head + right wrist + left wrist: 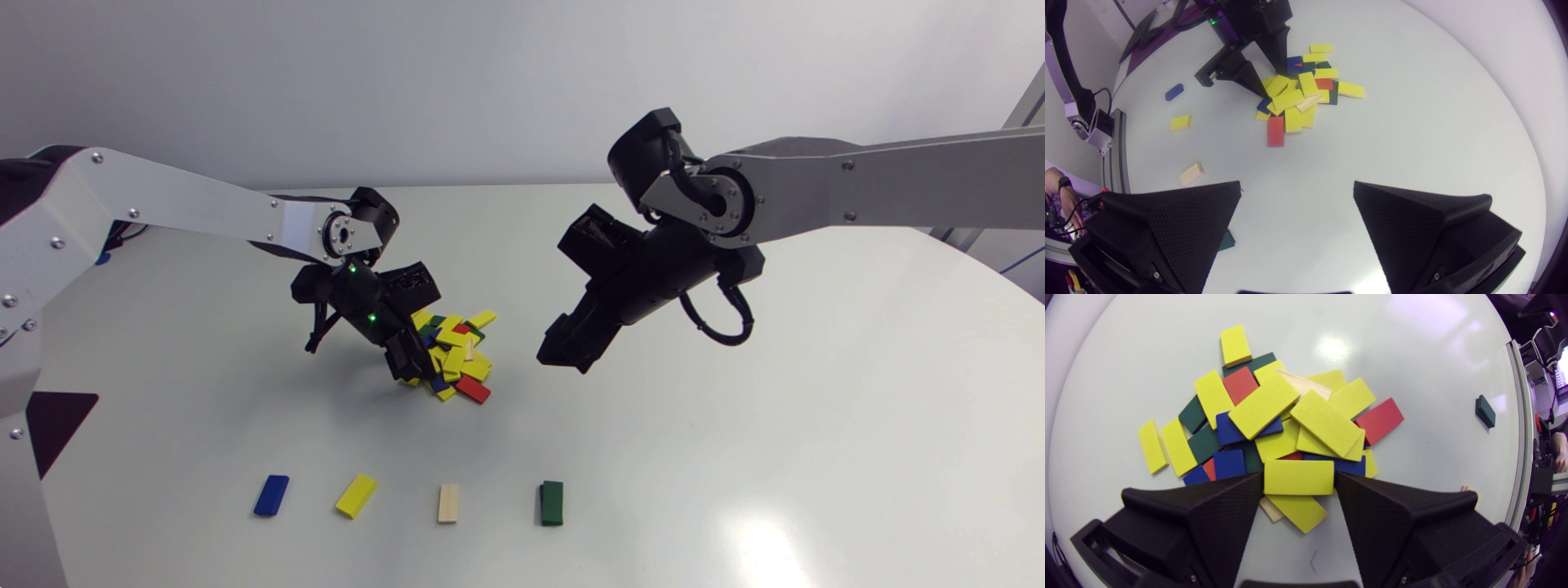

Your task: Take domino bricks one by one from the mixed stack on the table and place each onto the existing stack of the same color.

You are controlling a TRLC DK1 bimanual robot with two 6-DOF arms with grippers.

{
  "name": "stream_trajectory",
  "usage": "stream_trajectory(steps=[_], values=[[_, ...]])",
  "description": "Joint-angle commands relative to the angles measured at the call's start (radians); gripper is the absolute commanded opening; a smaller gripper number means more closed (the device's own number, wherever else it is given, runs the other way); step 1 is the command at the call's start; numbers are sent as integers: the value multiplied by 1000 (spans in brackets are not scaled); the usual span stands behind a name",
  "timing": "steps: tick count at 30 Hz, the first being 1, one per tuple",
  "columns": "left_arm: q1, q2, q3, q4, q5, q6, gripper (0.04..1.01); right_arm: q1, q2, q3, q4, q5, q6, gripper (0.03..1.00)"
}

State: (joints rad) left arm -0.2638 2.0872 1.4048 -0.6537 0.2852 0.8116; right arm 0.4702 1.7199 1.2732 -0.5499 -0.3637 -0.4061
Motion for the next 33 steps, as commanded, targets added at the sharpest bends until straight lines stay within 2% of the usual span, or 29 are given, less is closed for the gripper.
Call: stream_trajectory(steps=[1, 4, 8, 13, 17, 21, 23, 24, 30, 31, 33], values=[[-9, 10, -33, 8, 5, 9, 525, -5, 6, -25, -10, -3, -17, 967], [-15, 8, -47, 20, 5, 11, 498, -5, 6, -31, -5, -3, -17, 967], [-17, -19, -50, 25, 5, 14, 297, -7, 4, -37, -4, -3, -19, 967], [-22, -76, -59, 8, 5, 31, 295, -5, 1, -41, -4, -3, -17, 967], [-18, -181, -101, -11, 5, 77, 295, -4, -3, -46, -4, -3, -16, 967], [0, -325, -242, 45, 5, 209, 295, -2, -6, -48, -4, -3, -14, 967], [28, -400, -331, 69, 31, 299, 295, -2, -8, -52, -1, -3, -14, 967], [38, -421, -368, 69, 49, 340, 293, -1, -8, -54, 1, -3, -13, 967], [110, -552, -566, 68, 85, 594, 190, 7, -3, -58, 10, -3, -10, 967], [115, -561, -587, 66, 89, 623, 151, 8, -2, -57, 11, -3, -10, 967], [117, -576, -636, 62, 94, 687, 138, 15, 3, -57, 15, -1, -5, 967]])
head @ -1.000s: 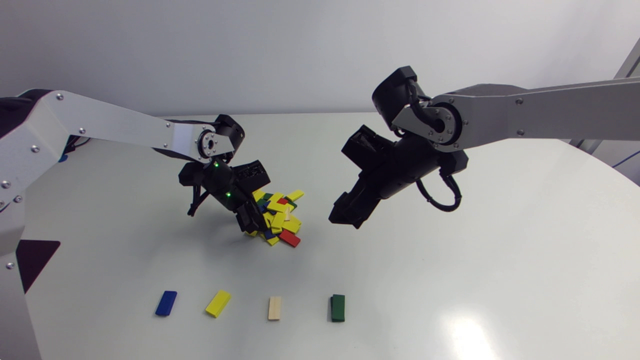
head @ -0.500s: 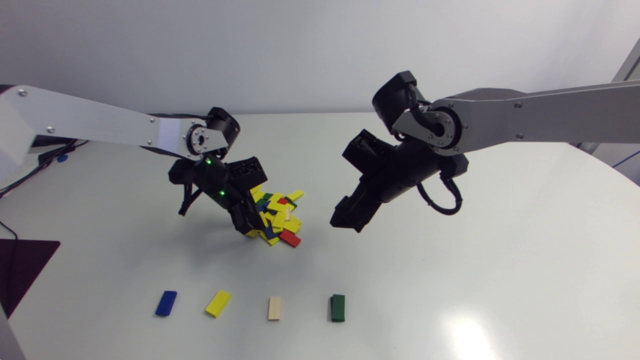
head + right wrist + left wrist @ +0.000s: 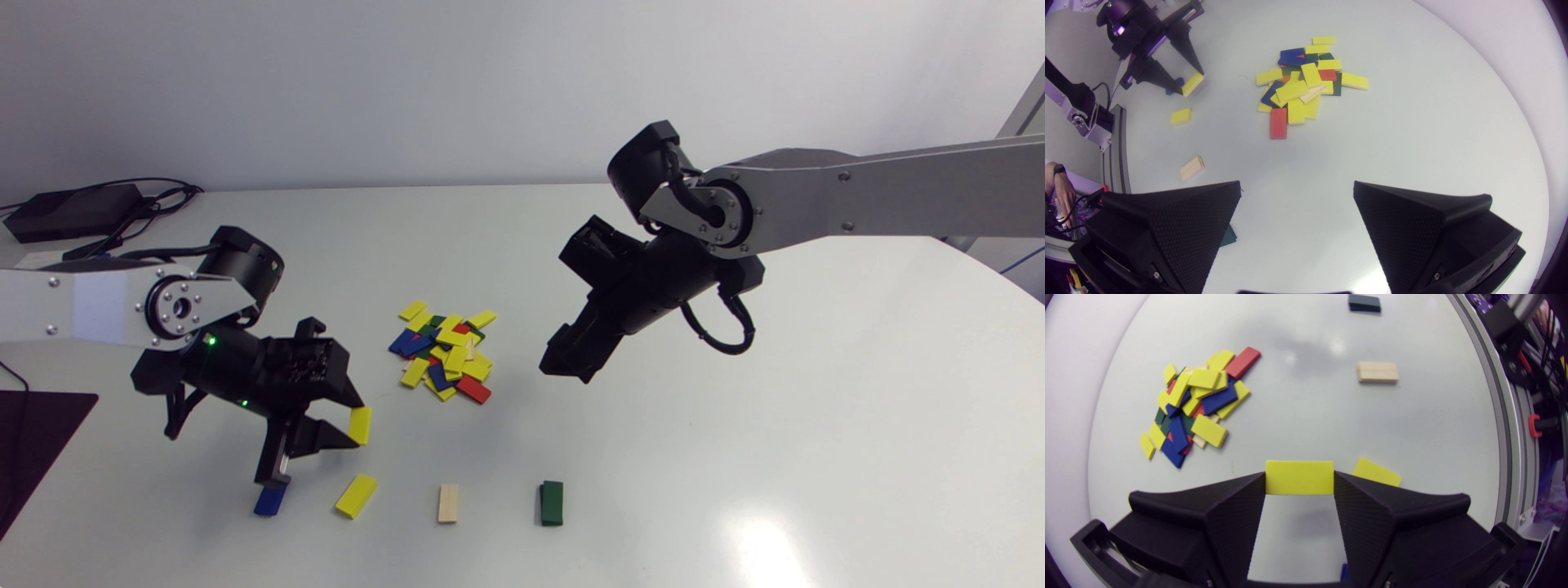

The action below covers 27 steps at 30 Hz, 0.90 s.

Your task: Take domino bricks one by one from the mixed stack on the table and place each onto the existing stack of the same color.

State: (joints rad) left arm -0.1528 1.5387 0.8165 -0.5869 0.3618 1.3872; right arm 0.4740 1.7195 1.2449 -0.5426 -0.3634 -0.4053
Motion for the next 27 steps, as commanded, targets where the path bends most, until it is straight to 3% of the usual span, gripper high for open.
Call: stream_trajectory(steps=[1, 9, 19, 27], values=[[6, -37, -68, -10, 17, 138, 138, 14, 5, -28, 9, -2, -4, 967], [-10, -86, -122, -70, 29, 262, 144, 11, 9, -35, 13, -2, -3, 967], [-67, -80, -112, -94, 28, 320, 149, 9, 34, -33, 24, -2, -1, 967], [-56, -35, -66, -163, 17, 401, 149, 9, 46, -30, 32, -2, 2, 967]])
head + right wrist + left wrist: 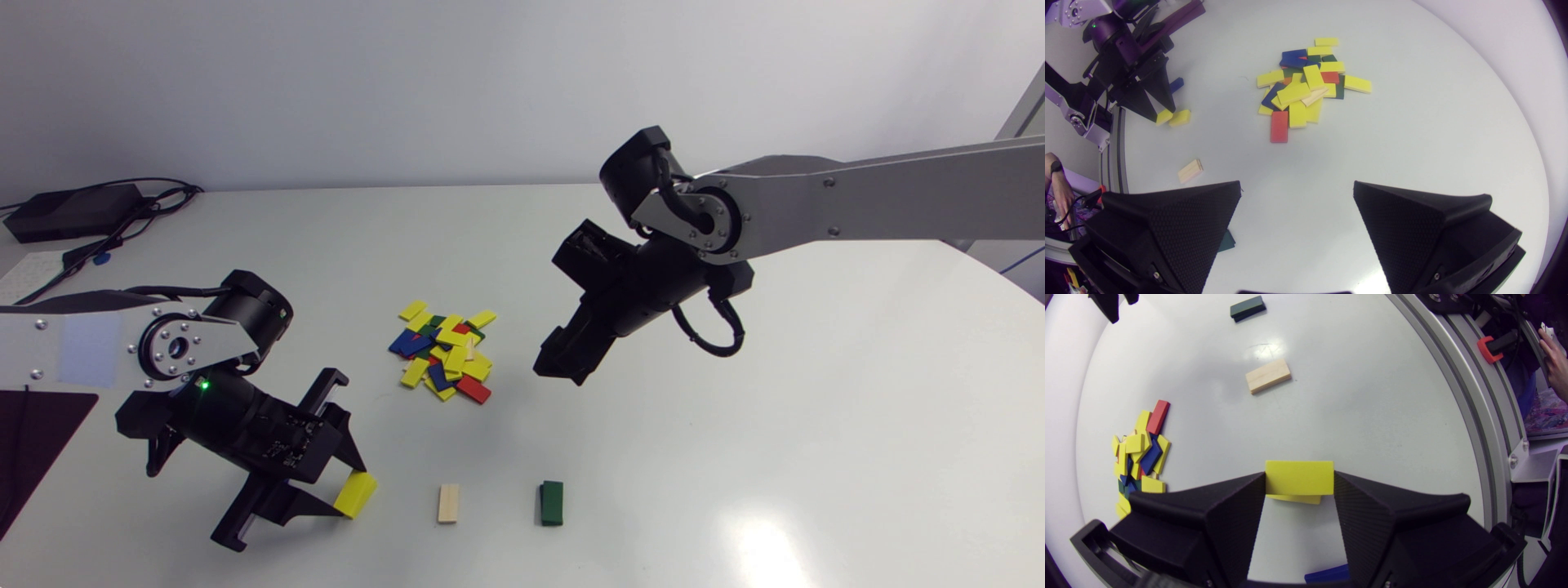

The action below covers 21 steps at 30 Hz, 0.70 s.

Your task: Take domino bricks one by one from the mixed stack on the table and place each onto the existing stack of the same color.

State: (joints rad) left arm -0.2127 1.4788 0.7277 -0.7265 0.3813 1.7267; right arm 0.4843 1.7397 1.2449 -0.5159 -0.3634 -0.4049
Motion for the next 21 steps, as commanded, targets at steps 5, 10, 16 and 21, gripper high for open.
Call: stream_trajectory(steps=[5, 10, 16, 21], values=[[9, 54, 35, -25, -13, 91, 149, 0, 37, -24, 7, -3, 1, 967], [30, 109, 56, -22, -25, 122, 149, 4, 43, -21, 8, -3, 1, 967], [29, 143, 79, -22, -27, 128, 148, 2, 49, -21, 8, -3, 1, 967], [29, 149, 95, -22, -35, 128, 149, 4, 49, -21, 8, -3, 1, 967]])
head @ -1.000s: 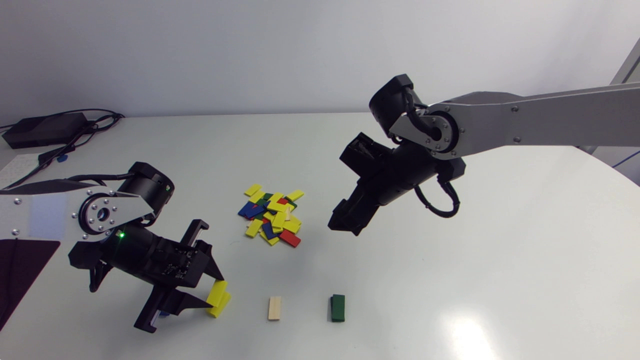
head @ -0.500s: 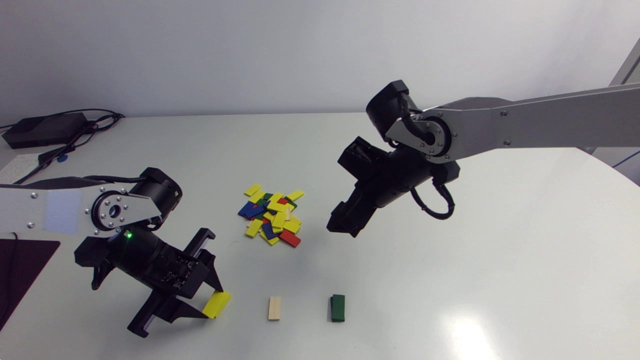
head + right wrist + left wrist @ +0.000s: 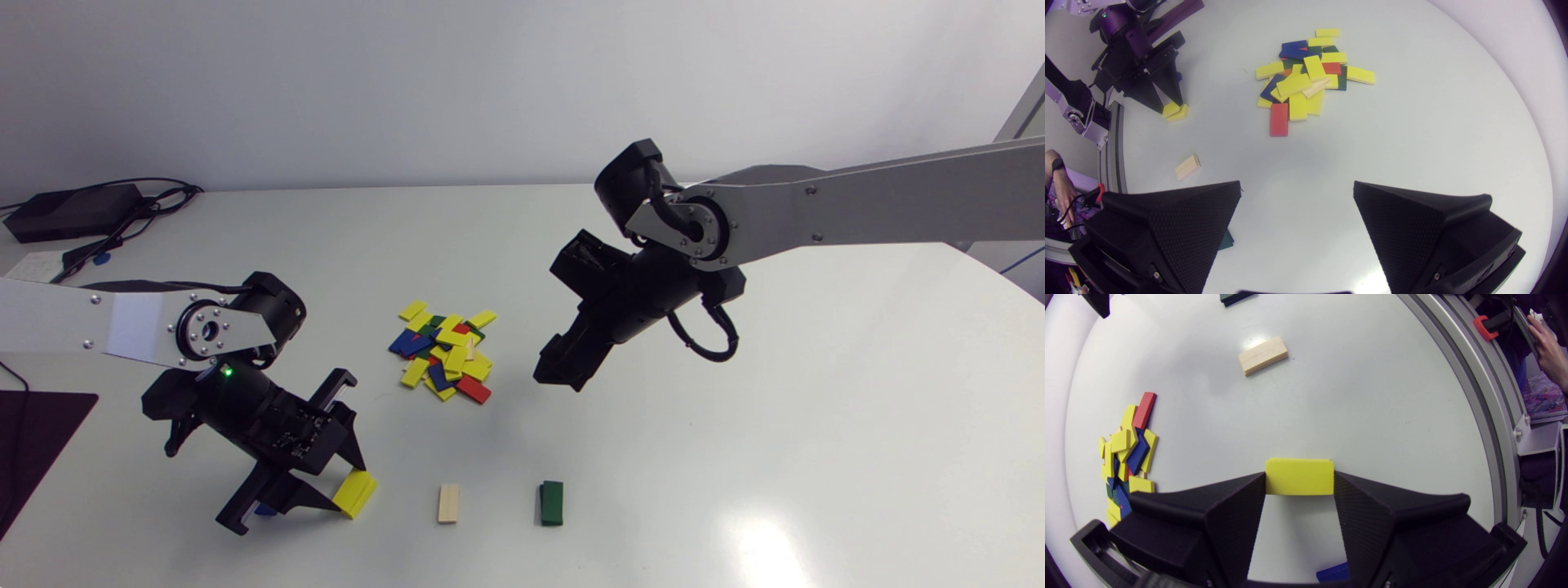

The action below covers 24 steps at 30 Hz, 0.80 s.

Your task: Take domino bricks one by one from the mixed stack on the table and place each onto the existing stack of the same color.

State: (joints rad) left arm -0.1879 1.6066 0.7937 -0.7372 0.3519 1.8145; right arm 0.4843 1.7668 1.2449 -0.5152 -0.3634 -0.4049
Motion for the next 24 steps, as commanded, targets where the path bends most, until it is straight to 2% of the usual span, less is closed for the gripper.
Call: stream_trajectory(steps=[1, 4, 24], values=[[4, 23, 29, -11, -8, 40, 149, 4, 22, -21, 7, -3, 1, 967], [5, 35, 38, -11, -16, 42, 175, 4, 23, -22, 9, -3, 1, 967], [-19, 29, 19, -31, -27, 45, 175, 0, 28, -27, 18, -3, 3, 967]])
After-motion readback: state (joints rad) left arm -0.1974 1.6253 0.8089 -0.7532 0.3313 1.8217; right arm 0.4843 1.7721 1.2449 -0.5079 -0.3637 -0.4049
